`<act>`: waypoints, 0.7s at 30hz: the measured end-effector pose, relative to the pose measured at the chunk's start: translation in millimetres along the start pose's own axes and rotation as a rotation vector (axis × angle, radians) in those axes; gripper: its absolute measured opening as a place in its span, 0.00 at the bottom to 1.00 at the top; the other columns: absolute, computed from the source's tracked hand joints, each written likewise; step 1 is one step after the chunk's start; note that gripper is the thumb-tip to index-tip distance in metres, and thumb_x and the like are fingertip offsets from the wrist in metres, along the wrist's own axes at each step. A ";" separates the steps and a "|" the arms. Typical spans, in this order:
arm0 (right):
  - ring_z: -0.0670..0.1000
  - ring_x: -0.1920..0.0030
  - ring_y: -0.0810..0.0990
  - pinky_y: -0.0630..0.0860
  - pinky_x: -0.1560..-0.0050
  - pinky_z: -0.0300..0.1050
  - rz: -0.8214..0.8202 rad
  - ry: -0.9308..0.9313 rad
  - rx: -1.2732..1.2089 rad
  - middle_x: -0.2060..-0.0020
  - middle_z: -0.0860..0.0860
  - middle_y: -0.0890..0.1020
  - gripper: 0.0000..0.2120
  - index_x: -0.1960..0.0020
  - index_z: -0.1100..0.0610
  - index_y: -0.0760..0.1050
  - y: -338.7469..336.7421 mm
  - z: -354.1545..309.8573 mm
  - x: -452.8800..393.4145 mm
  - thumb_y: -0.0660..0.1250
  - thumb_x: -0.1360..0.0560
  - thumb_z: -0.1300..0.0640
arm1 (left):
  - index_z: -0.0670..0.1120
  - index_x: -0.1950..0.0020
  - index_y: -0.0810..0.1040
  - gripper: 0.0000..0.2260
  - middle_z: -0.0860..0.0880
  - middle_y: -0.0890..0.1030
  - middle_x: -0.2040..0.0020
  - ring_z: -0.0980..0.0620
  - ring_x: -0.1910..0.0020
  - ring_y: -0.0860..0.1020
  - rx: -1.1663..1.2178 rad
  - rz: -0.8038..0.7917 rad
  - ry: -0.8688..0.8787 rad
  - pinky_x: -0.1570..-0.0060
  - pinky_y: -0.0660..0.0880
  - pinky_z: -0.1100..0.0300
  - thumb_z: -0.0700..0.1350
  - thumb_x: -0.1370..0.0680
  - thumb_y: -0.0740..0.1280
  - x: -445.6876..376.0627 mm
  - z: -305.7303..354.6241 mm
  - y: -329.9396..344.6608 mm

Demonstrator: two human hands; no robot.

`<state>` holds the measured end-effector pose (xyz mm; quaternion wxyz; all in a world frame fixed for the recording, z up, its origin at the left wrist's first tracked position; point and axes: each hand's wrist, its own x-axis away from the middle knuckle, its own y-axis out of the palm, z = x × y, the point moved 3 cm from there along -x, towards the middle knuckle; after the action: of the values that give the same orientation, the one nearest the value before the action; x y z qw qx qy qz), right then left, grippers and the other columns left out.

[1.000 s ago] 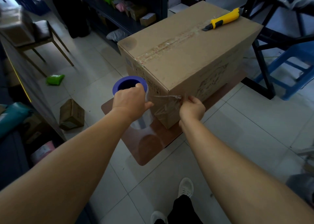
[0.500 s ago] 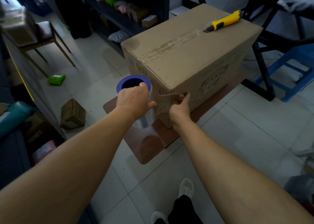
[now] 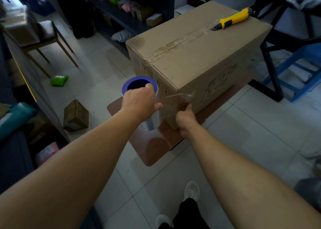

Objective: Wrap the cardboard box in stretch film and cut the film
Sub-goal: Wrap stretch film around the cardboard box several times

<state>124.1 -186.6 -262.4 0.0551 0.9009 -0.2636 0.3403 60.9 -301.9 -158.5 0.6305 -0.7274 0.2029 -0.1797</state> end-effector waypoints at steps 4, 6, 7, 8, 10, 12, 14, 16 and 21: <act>0.58 0.28 0.65 0.68 0.31 0.54 0.123 -0.028 -0.051 0.24 0.55 0.60 0.36 0.21 0.49 0.43 -8.8 2.2 7.4 0.53 0.22 0.68 | 0.41 0.44 0.69 0.24 0.45 0.80 0.57 0.45 0.60 0.80 0.016 0.000 0.003 0.65 0.74 0.55 0.61 0.25 0.65 -1.7 -0.4 0.8; 0.55 0.28 0.66 0.65 0.28 0.50 0.137 -0.140 -0.035 0.25 0.55 0.63 0.36 0.21 0.49 0.46 -3.6 -2.8 15.3 0.54 0.23 0.70 | 0.41 0.44 0.69 0.24 0.45 0.80 0.57 0.45 0.60 0.80 0.022 0.000 0.003 0.64 0.75 0.55 0.61 0.25 0.65 -2.3 -0.8 1.9; 0.54 0.27 0.65 0.64 0.27 0.49 0.127 -0.182 -0.027 0.25 0.54 0.63 0.37 0.21 0.49 0.46 -0.2 -6.2 17.7 0.54 0.24 0.70 | 0.41 0.44 0.69 0.24 0.45 0.80 0.57 0.45 0.60 0.80 0.022 0.001 0.002 0.64 0.75 0.54 0.61 0.25 0.65 -2.4 -1.3 2.1; 0.54 0.26 0.63 0.62 0.26 0.49 0.118 -0.202 -0.021 0.24 0.53 0.61 0.37 0.21 0.50 0.45 3.0 -9.2 16.7 0.54 0.24 0.70 | 0.41 0.44 0.69 0.24 0.44 0.80 0.57 0.45 0.60 0.80 0.019 0.003 0.001 0.64 0.74 0.54 0.60 0.25 0.65 -2.5 -1.7 2.0; 0.53 0.24 0.59 0.60 0.25 0.51 0.129 -0.216 -0.009 0.22 0.52 0.56 0.39 0.21 0.50 0.42 6.3 -15.3 11.8 0.54 0.25 0.69 | 0.41 0.45 0.69 0.23 0.45 0.80 0.57 0.45 0.61 0.80 0.015 0.006 0.004 0.65 0.74 0.55 0.60 0.25 0.65 -2.2 -2.4 1.6; 0.52 0.25 0.59 0.60 0.25 0.50 0.153 -0.207 -0.006 0.22 0.51 0.56 0.39 0.21 0.50 0.41 7.4 -19.6 7.5 0.55 0.26 0.69 | 0.41 0.45 0.69 0.23 0.45 0.80 0.57 0.45 0.61 0.80 0.015 0.003 0.012 0.66 0.73 0.55 0.60 0.25 0.65 -1.3 -2.5 1.9; 0.52 0.25 0.61 0.61 0.26 0.50 0.154 -0.202 -0.019 0.23 0.51 0.57 0.40 0.21 0.50 0.41 7.0 -20.0 6.1 0.55 0.26 0.69 | 0.41 0.45 0.69 0.23 0.45 0.80 0.57 0.45 0.60 0.80 0.024 -0.003 0.025 0.66 0.73 0.55 0.60 0.25 0.65 -0.8 -2.6 2.1; 0.51 0.26 0.61 0.61 0.26 0.49 0.156 -0.201 -0.024 0.23 0.51 0.57 0.40 0.21 0.48 0.41 5.4 -18.1 7.7 0.54 0.26 0.70 | 0.41 0.45 0.69 0.23 0.45 0.80 0.56 0.45 0.60 0.80 0.039 -0.006 0.036 0.65 0.73 0.55 0.60 0.25 0.65 -0.3 -2.8 0.9; 0.55 0.30 0.68 0.67 0.32 0.46 0.188 -0.118 -0.149 0.28 0.52 0.66 0.36 0.21 0.46 0.46 8.4 -6.3 12.6 0.54 0.23 0.68 | 0.41 0.45 0.69 0.24 0.46 0.79 0.59 0.46 0.63 0.78 0.052 -0.005 0.045 0.67 0.74 0.55 0.61 0.25 0.65 0.2 -2.8 -0.5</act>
<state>124.1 -197.5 -250.2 0.0740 0.8841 -0.3743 0.2698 59.6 -304.3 -157.6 0.6439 -0.7071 0.2105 -0.2026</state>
